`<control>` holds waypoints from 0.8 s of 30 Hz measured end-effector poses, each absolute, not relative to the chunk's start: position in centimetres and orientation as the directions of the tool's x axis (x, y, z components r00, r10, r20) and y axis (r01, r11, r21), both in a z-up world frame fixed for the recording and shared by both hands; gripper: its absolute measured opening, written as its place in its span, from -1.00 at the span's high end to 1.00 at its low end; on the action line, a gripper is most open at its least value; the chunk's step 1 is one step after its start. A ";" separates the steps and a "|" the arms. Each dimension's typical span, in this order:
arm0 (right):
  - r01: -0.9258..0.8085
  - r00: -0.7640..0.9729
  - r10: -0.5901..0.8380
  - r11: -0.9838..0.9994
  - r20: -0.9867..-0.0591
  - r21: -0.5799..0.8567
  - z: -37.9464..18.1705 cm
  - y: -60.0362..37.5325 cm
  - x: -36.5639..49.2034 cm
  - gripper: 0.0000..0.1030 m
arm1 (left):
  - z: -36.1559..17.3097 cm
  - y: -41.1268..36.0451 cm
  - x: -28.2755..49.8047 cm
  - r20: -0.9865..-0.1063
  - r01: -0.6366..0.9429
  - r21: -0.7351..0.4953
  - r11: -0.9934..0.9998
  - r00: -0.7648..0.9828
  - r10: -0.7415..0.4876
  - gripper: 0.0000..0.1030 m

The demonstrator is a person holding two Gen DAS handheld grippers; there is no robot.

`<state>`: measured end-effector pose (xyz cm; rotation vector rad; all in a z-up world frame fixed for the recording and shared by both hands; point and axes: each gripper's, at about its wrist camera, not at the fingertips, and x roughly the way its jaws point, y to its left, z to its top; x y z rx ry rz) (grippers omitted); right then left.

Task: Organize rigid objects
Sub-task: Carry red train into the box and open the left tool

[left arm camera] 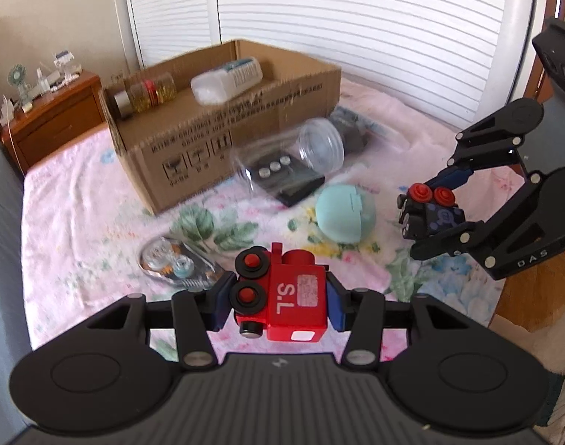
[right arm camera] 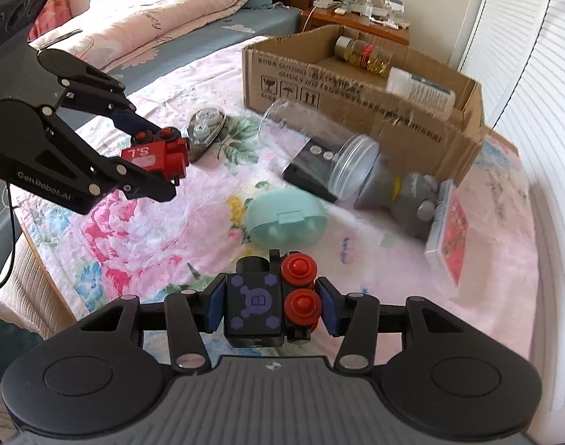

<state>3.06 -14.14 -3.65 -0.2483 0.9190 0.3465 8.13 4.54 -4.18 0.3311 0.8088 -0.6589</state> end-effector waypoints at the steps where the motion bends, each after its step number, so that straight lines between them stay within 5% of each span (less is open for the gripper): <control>1: -0.394 0.563 0.184 0.917 -0.806 -0.066 -3.3 -14.2 3.1 -0.07 | -3.8 4.5 8.3 -0.751 0.653 0.032 0.756 0.515 -0.413 0.06; 22: -0.324 0.716 0.133 0.933 -0.686 -0.158 3.9 -16.4 9.1 -0.07 | 3.6 0.1 22.6 -0.647 0.562 0.124 0.818 0.670 -0.363 0.05; 24: -0.324 0.722 0.135 0.933 -0.679 -0.159 4.3 -16.5 9.4 -0.07 | 3.2 0.2 23.8 -0.643 0.533 0.107 0.839 0.681 -0.351 -0.22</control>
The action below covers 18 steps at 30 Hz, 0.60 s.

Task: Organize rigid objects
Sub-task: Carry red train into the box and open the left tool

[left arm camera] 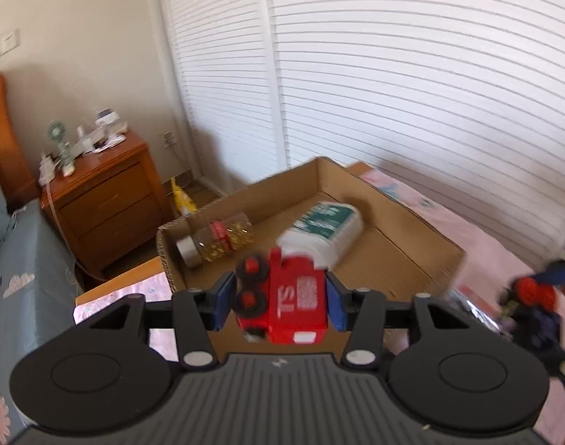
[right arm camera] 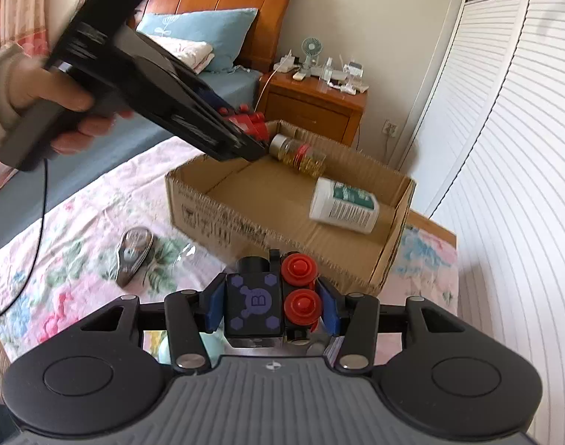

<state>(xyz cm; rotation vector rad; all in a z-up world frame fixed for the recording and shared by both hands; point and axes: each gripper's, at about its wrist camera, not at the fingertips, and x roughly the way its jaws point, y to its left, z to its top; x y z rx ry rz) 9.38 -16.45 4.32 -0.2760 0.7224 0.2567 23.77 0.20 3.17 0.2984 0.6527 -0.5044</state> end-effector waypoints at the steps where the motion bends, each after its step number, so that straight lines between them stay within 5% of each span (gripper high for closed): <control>1: -0.325 0.724 0.136 0.932 -0.676 -0.160 4.5 -16.4 9.5 -0.07 | 2.9 0.3 24.1 -0.643 0.524 0.103 0.845 0.683 -0.345 -0.67; 2: -0.324 0.726 0.135 0.932 -0.674 -0.162 4.6 -16.4 9.7 -0.07 | 2.7 0.5 24.0 -0.632 0.503 0.103 0.858 0.699 -0.334 -0.82; 18: -0.316 0.730 0.122 0.932 -0.672 -0.174 5.1 -17.1 13.4 -0.07 | 1.9 5.3 15.2 -0.674 0.322 0.104 0.941 0.718 -0.172 -0.86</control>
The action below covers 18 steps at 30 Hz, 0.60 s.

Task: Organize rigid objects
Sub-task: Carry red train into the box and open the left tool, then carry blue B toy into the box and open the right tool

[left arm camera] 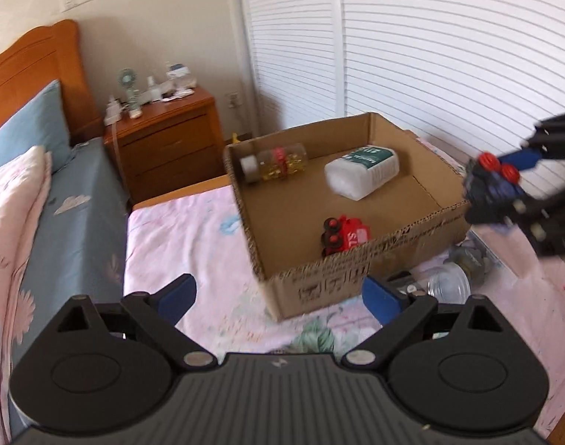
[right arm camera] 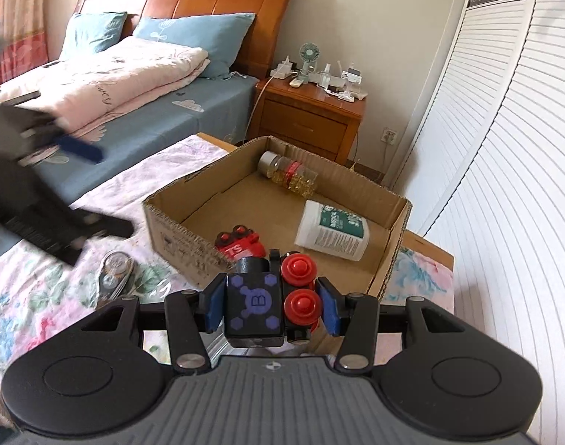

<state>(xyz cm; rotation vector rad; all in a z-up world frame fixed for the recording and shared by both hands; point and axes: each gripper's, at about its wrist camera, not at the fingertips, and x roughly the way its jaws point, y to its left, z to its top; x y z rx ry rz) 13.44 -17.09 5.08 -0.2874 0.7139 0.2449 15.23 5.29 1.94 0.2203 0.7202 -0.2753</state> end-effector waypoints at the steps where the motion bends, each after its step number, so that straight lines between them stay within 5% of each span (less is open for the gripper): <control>1: -0.308 0.731 0.113 0.935 -0.673 -0.178 5.1 -17.2 14.0 -0.07 | 2.0 5.6 14.8 -0.670 0.303 0.096 0.948 0.724 -0.163 -0.86; 15: -0.185 0.705 0.037 0.974 -0.709 -0.132 5.2 -18.5 21.7 -0.07 | 2.0 7.1 11.8 -0.655 0.278 0.026 0.960 0.731 -0.194 -0.86; 17: -0.158 0.711 0.016 0.978 -0.703 -0.138 5.1 -18.4 22.2 -0.26 | 2.1 7.2 11.7 -0.651 0.276 0.022 0.961 0.733 -0.196 -0.86; 18: -0.146 0.715 0.001 0.978 -0.699 -0.148 5.1 -18.2 22.3 -0.56 | 2.1 7.3 11.6 -0.650 0.273 0.019 0.962 0.734 -0.195 -0.86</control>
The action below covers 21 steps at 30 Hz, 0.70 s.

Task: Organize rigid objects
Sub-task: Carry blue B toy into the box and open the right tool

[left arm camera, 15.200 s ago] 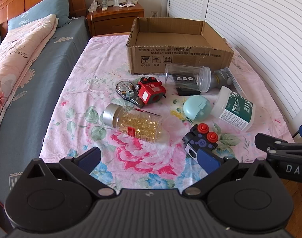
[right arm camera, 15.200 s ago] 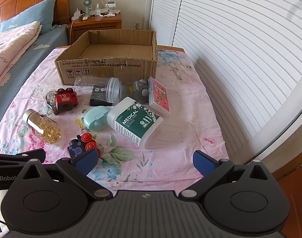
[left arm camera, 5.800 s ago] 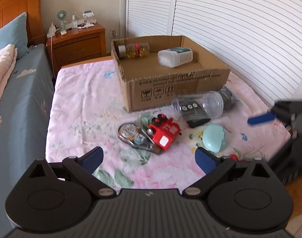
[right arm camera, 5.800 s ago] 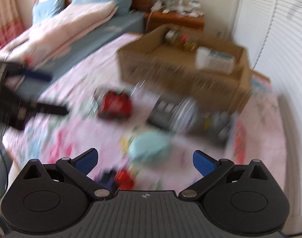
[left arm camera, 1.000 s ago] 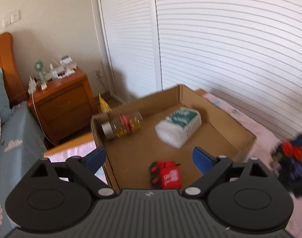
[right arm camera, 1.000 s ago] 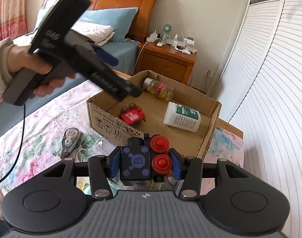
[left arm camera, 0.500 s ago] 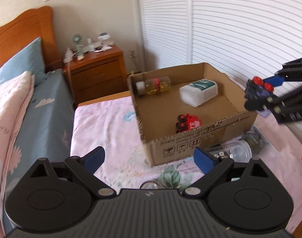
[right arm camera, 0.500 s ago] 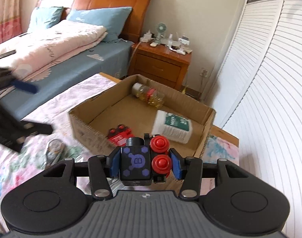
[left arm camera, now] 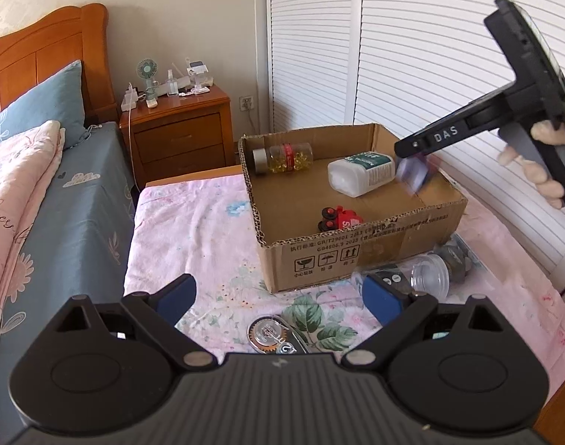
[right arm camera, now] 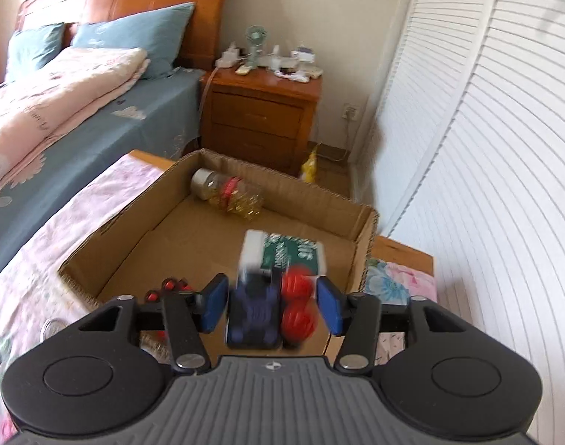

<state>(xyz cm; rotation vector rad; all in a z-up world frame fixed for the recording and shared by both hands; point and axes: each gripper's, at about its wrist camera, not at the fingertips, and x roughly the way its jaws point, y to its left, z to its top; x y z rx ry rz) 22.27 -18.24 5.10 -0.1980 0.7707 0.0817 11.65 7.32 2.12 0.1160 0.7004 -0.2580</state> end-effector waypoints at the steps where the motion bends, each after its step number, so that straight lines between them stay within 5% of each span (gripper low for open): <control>1: -0.131 0.726 -0.015 0.978 -0.687 -0.160 5.2 -18.1 22.2 -0.82 | 2.1 7.4 11.6 -0.650 0.270 0.016 0.963 0.735 -0.195 -0.86; 3: -0.115 0.743 -0.029 0.979 -0.669 -0.171 5.4 -18.0 21.8 -1.00 | 2.0 7.5 11.6 -0.650 0.271 0.012 0.962 0.734 -0.199 -0.86; 21: -0.103 0.709 0.039 0.994 -0.704 -0.048 3.4 -19.2 14.9 -1.00 | 1.1 6.7 10.8 -0.684 0.298 0.018 0.955 0.700 -0.205 -0.87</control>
